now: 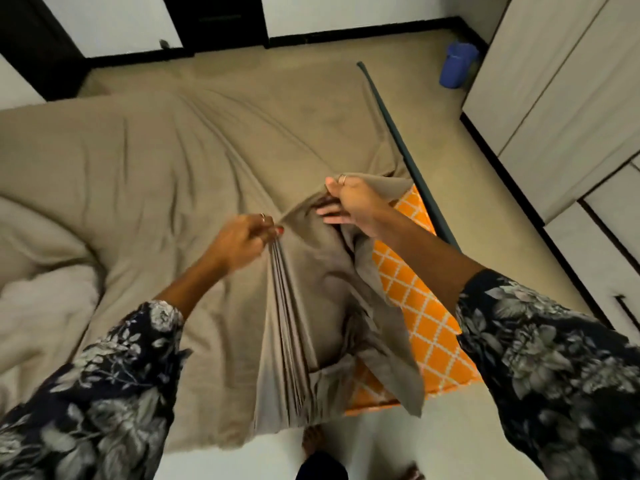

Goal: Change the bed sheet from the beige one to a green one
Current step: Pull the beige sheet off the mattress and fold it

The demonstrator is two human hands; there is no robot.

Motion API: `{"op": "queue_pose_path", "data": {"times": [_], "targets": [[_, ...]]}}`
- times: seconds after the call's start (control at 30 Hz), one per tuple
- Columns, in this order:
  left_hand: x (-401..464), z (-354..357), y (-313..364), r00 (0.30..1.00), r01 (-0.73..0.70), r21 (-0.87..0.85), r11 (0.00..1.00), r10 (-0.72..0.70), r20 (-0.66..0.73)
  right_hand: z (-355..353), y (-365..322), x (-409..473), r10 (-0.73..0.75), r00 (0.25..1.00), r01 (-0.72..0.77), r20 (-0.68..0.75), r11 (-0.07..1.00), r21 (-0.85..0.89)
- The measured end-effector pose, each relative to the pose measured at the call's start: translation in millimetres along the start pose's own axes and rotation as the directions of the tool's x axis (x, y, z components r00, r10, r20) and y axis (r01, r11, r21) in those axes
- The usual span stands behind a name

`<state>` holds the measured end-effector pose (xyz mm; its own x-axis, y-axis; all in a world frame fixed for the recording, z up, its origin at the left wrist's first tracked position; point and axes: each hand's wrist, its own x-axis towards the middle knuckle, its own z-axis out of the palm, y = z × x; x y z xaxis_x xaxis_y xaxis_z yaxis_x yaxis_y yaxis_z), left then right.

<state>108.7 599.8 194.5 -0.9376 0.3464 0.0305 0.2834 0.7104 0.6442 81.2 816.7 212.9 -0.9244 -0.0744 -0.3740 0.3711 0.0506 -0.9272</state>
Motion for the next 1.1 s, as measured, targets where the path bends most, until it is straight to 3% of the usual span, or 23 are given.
{"op": "queue_pose_path", "data": {"times": [0.07,0.17,0.27,0.33,0.57,0.73,0.9,1.1], "targets": [[13,-29,-22,0.984,0.11,-0.131,0.985,-0.127,-0.124,12,-4,15,-0.041,0.999,0.043,0.029,0.995,-0.092],[40,-77,-50,0.889,0.174,-0.333,0.927,-0.294,-0.352,29,15,32,-0.072,0.992,0.091,0.1,0.974,-0.207],[62,-126,-61,0.823,0.191,-0.364,0.912,-0.35,-0.446,48,35,43,-0.05,0.989,0.123,0.138,0.794,-0.595],[68,-143,-72,0.796,0.214,-0.391,0.895,-0.391,-0.461,67,37,51,-0.027,0.987,0.124,0.157,0.746,-0.654],[55,-120,-141,0.734,0.484,-0.416,0.77,-0.616,-0.285,144,26,81,0.041,0.952,0.2,0.303,0.665,-0.719],[45,-83,-135,0.767,0.568,-0.332,0.753,-0.63,-0.117,157,32,94,0.083,0.952,0.183,0.295,0.617,-0.765],[25,-38,-125,0.776,0.617,-0.174,0.767,-0.63,-0.027,124,44,91,0.101,0.957,0.165,0.271,0.579,-0.798],[26,5,-62,0.784,0.62,-0.088,0.78,-0.61,0.12,18,47,69,0.107,0.965,0.141,0.24,0.562,-0.815]]}}
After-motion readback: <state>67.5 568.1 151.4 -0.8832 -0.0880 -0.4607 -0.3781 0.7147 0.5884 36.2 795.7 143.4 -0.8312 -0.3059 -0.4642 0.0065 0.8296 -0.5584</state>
